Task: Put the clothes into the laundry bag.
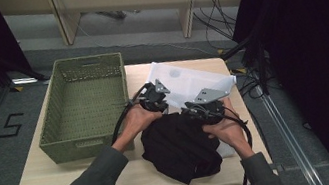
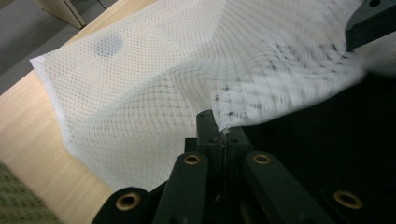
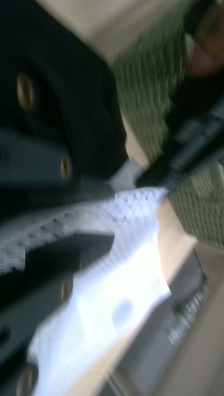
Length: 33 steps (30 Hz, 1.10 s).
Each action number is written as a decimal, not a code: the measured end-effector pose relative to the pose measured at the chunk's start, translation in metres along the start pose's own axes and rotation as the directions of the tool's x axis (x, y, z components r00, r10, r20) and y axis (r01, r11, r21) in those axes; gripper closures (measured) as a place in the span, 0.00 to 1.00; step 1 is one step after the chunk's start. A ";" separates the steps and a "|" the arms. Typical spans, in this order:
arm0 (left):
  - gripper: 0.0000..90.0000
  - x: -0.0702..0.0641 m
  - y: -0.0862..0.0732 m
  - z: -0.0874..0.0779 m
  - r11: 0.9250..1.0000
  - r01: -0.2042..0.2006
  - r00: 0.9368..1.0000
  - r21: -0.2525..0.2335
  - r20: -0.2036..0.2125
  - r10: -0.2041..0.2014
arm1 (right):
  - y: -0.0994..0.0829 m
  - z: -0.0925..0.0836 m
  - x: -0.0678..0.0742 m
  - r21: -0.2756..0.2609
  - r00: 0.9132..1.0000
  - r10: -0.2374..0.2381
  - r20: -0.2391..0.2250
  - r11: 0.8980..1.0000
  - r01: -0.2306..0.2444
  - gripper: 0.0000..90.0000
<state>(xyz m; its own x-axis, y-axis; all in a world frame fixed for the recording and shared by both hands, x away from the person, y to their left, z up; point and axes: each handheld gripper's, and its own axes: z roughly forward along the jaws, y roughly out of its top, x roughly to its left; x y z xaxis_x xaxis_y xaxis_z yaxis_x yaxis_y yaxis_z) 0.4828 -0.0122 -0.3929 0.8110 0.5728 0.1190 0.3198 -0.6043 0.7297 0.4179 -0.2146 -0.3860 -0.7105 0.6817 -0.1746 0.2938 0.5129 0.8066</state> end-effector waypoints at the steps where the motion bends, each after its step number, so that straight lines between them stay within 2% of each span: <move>1: 0.99 0.003 0.000 -0.008 1.000 -0.023 1.000 0.013 0.000 0.023 | -0.003 -0.009 0.009 -0.017 1.000 0.012 -0.008 1.000 -0.012 0.60; 2: 0.99 0.003 0.000 -0.008 1.000 -0.023 1.000 0.013 0.000 0.023 | -0.003 -0.009 0.009 -0.017 1.000 0.012 -0.008 1.000 -0.012 0.60; 3: 0.99 0.006 -0.002 -0.014 0.999 -0.040 0.999 0.029 0.007 0.039 | -0.007 -0.018 0.016 -0.027 0.999 0.015 -0.051 1.000 -0.016 0.51; 4: 0.99 0.006 -0.002 -0.014 0.999 -0.040 0.999 0.029 0.007 0.039 | -0.007 -0.018 0.016 -0.027 0.999 0.015 -0.051 1.000 -0.016 0.51; 5: 0.99 0.007 -0.002 -0.018 0.997 -0.060 0.998 0.043 0.020 0.059 | -0.011 -0.026 0.029 0.000 0.991 0.047 -0.124 0.999 -0.048 0.45; 6: 0.99 0.007 -0.002 -0.018 0.997 -0.060 0.998 0.043 0.020 0.059 | -0.011 -0.026 0.029 0.000 0.991 0.047 -0.124 0.999 -0.048 0.45; 7: 0.99 0.007 -0.003 -0.020 0.997 -0.069 0.997 0.046 0.020 0.068 | -0.018 -0.026 0.046 0.027 0.985 0.019 -0.172 1.000 -0.015 0.42; 8: 0.99 0.007 -0.003 -0.020 0.996 -0.071 0.997 0.047 0.026 0.070 | -0.018 -0.026 0.046 0.027 0.985 0.019 -0.172 1.000 -0.015 0.42; 9: 0.99 0.007 -0.003 -0.020 0.996 -0.067 0.997 0.049 0.031 0.066 | -0.020 -0.022 0.053 0.043 0.983 -0.010 -0.186 0.999 0.018 0.40; 10: 0.99 0.006 -0.003 -0.020 0.996 -0.071 0.997 0.048 0.031 0.069 | -0.022 -0.016 0.063 0.066 0.981 0.008 -0.192 0.998 0.005 0.39; 11: 0.99 0.006 -0.003 -0.020 0.996 -0.069 0.997 0.047 0.037 0.068 | -0.022 -0.004 0.070 0.095 0.979 -0.006 -0.204 0.995 0.026 0.37; 13: 0.99 0.007 -0.003 -0.020 0.997 -0.072 0.996 0.042 0.051 0.069 | -0.022 0.003 0.076 0.102 0.979 -0.009 -0.201 0.994 0.030 0.35; 15: 0.99 0.009 -0.002 -0.020 0.997 -0.066 0.996 0.050 0.063 0.062 | -0.019 0.019 0.090 0.123 0.976 -0.049 -0.213 0.989 0.076 0.33; 17: 0.99 0.011 -0.001 -0.020 0.996 -0.067 0.996 0.052 0.066 0.063 | -0.018 0.024 0.095 0.128 0.974 -0.052 -0.221 0.988 0.081 0.33; 19: 0.99 0.012 -0.001 -0.020 0.997 -0.061 0.996 0.052 0.075 0.057 | -0.019 0.036 0.102 0.154 0.973 -0.070 -0.219 0.982 0.105 0.30; 20: 0.99 0.012 -0.002 -0.019 0.997 -0.064 0.996 0.052 0.073 0.060 | -0.023 0.043 0.106 0.186 0.972 -0.083 -0.218 0.975 0.125 0.27; 21: 0.99 0.012 -0.002 -0.019 0.997 -0.066 0.995 0.051 0.082 0.061 | -0.028 0.049 0.113 0.243 0.969 -0.102 -0.223 0.957 0.157 0.30; 22: 0.99 0.012 -0.002 -0.019 0.997 -0.066 0.995 0.051 0.082 0.061 | -0.028 0.049 0.113 0.243 0.969 -0.102 -0.223 0.957 0.157 0.30; 23: 0.99 0.012 -0.002 -0.019 0.997 -0.060 0.995 0.050 0.085 0.055 | -0.039 0.059 0.121 0.258 0.967 -0.198 -0.163 0.937 0.236 0.54; 24: 0.99 0.012 -0.002 -0.019 0.997 -0.060 0.995 0.050 0.085 0.055 | -0.039 0.059 0.121 0.258 0.967 -0.198 -0.163 0.937 0.236 0.54; 25: 0.99 0.011 -0.002 -0.020 0.996 -0.067 0.994 0.054 0.085 0.063 | -0.040 0.061 0.120 0.262 0.962 -0.244 -0.125 0.927 0.269 0.63; 26: 0.99 0.011 -0.002 -0.021 0.996 -0.075 0.994 0.051 0.089 0.070 | -0.039 0.059 0.117 0.243 0.959 -0.259 -0.118 0.928 0.281 0.77; 27: 0.99 0.010 -0.002 -0.022 0.996 -0.077 0.993 0.044 0.091 0.072 | -0.033 0.051 0.111 0.251 0.955 -0.266 -0.133 0.923 0.292 0.86; 28: 0.99 0.010 -0.003 -0.023 0.996 -0.075 0.993 0.044 0.092 0.071 | -0.029 0.044 0.106 0.228 0.956 -0.266 -0.124 0.930 0.288 0.88; 29: 0.99 0.010 -0.003 -0.025 0.996 -0.080 0.993 0.046 0.093 0.076 | -0.024 0.029 0.097 0.190 0.965 -0.246 -0.089 0.947 0.259 0.89; 30: 0.99 0.010 -0.003 -0.025 0.996 -0.080 0.993 0.046 0.093 0.076 | -0.024 0.029 0.097 0.190 0.965 -0.246 -0.089 0.947 0.259 0.89; 31: 0.99 0.012 -0.003 -0.028 0.995 -0.092 0.992 0.036 0.090 0.088 | -0.019 0.011 0.085 0.138 0.981 -0.191 -0.024 0.971 0.193 0.90; 32: 0.99 0.012 -0.003 -0.028 0.995 -0.092 0.992 0.036 0.090 0.088 | -0.016 0.002 0.074 0.108 0.983 -0.181 0.015 0.978 0.178 0.90; 33: 0.99 0.012 -0.003 -0.031 0.995 -0.094 0.991 0.028 0.096 0.091 | -0.014 -0.008 0.061 0.089 0.978 -0.197 0.062 0.977 0.191 0.90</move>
<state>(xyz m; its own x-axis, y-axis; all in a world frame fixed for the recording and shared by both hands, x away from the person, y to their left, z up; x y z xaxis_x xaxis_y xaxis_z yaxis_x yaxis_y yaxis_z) 0.4765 0.0142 -0.3730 0.8799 0.4599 0.1196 0.2558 -0.6706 0.6964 0.3658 -0.1844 -0.4036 -0.7137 0.5981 -0.3645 0.2085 0.6783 0.7046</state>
